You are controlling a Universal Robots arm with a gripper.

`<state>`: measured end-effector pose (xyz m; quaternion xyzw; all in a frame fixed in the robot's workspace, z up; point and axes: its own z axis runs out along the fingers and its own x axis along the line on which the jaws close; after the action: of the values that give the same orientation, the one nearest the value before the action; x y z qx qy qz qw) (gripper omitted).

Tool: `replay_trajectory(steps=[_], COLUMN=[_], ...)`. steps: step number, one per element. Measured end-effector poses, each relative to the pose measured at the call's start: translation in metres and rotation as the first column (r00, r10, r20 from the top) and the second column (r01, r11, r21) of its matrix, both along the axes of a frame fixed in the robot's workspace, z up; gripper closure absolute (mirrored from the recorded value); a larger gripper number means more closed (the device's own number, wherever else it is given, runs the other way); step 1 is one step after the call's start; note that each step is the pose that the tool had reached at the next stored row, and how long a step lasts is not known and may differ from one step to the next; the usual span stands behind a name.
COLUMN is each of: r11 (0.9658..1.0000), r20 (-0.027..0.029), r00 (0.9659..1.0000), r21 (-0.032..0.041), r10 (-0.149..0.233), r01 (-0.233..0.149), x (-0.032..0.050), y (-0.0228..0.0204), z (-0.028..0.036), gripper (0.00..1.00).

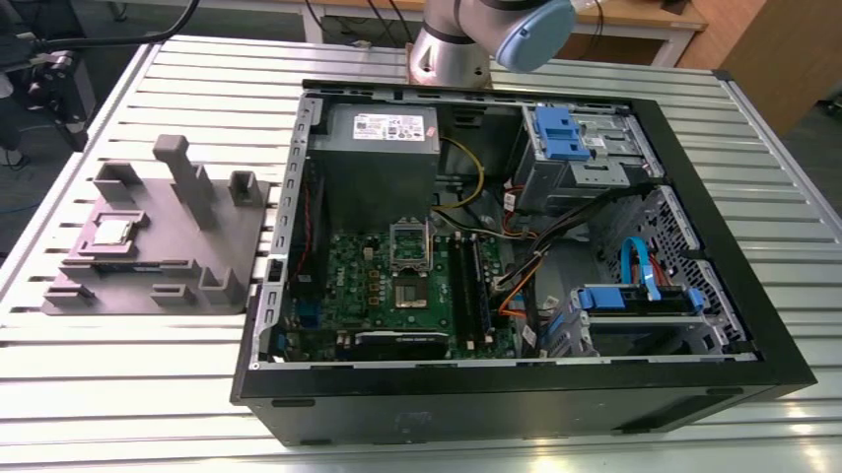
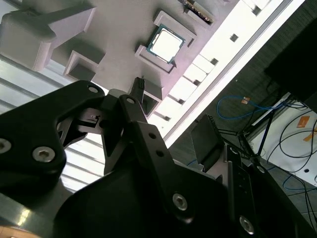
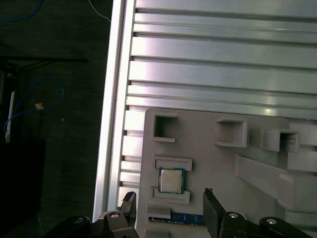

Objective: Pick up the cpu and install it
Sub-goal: 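Pick up the cpu and move it towards the insertion slot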

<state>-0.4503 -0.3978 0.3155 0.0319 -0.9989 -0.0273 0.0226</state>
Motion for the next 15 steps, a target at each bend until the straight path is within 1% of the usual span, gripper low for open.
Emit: replay_trajectory(steps=[1,11,15], r11=[1.0000,1.0000,1.0000], r20=[0.0000,0.0000,0.0000], r00=[1.0000,1.0000,1.0000], r21=[0.0000,0.0000,0.0000], r10=[0.000,-0.004,-0.004], r01=[0.000,0.004,0.004], x=[0.0000,0.0000,0.0000], y=[0.0000,0.0000,0.0000], z=[-0.0018,-0.0049,-0.0083], gripper=[0.35,0.35,0.35])
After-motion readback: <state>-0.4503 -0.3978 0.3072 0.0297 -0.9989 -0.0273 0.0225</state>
